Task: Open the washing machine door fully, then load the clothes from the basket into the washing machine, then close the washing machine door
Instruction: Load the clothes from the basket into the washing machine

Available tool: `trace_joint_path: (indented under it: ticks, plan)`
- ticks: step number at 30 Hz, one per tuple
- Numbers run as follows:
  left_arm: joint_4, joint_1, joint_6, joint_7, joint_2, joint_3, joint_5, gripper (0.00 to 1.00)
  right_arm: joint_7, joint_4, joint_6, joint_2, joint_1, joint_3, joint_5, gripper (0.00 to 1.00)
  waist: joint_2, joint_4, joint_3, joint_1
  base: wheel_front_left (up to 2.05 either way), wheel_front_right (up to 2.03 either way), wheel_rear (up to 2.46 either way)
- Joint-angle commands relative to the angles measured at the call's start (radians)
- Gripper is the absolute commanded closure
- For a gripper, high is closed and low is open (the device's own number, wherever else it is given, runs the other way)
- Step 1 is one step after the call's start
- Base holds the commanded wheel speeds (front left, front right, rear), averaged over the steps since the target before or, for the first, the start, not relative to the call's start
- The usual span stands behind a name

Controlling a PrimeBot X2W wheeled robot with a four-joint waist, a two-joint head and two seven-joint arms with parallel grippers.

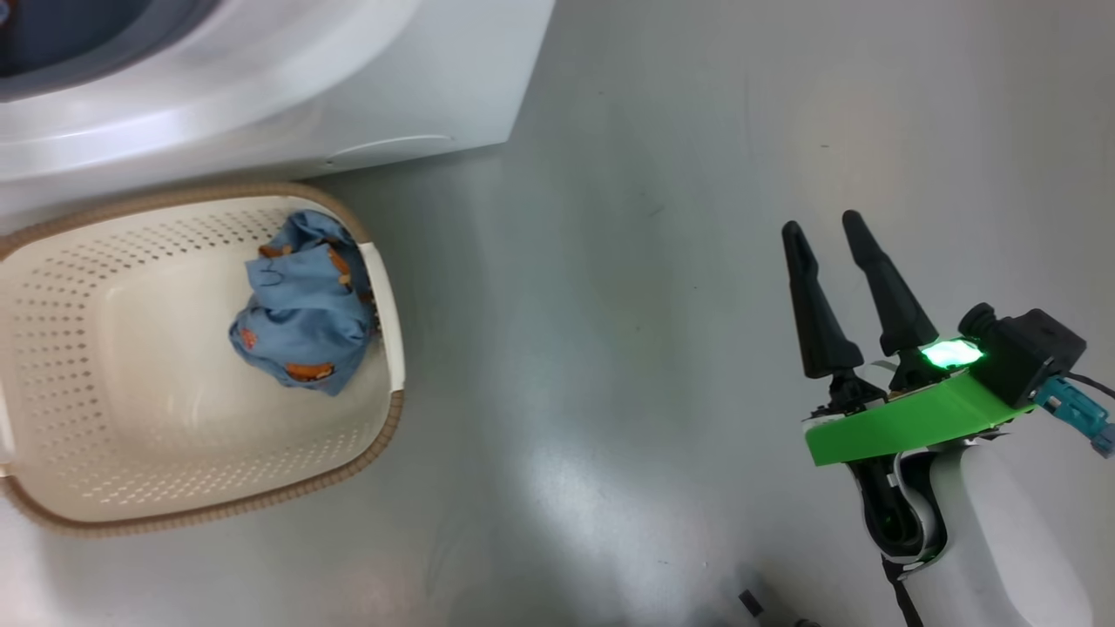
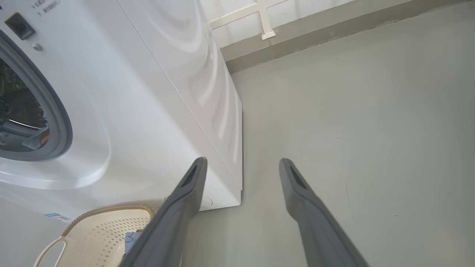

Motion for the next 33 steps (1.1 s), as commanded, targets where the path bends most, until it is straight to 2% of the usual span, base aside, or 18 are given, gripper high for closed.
trace_joint_path:
  ticks: [1, 17, 33]
  plan:
    - [-0.044, 0.034, -0.002, -0.005, 0.039, 0.035, 0.006, 0.00, -0.005, -0.027, 0.003, -0.005, 0.019, 0.011, -0.001, 0.00, 0.0000, 0.010, -0.003, 0.0000, 0.00, 0.00, 0.00]
    - [-0.383, 0.469, -0.003, -0.005, -0.085, 0.246, 0.119, 0.00, -0.005, -0.035, 0.003, -0.035, 0.049, -0.020, -0.012, 0.00, 0.0000, 0.069, -0.044, 0.0000, 0.00, 0.00, 0.00]
    - [-0.708, 0.880, -0.003, -0.005, -0.188, 0.368, 0.202, 0.00, -0.005, -0.029, 0.003, -0.062, 0.079, -0.019, -0.008, 0.00, 0.0000, 0.080, -0.091, 0.0000, 0.00, 0.00, 0.00]
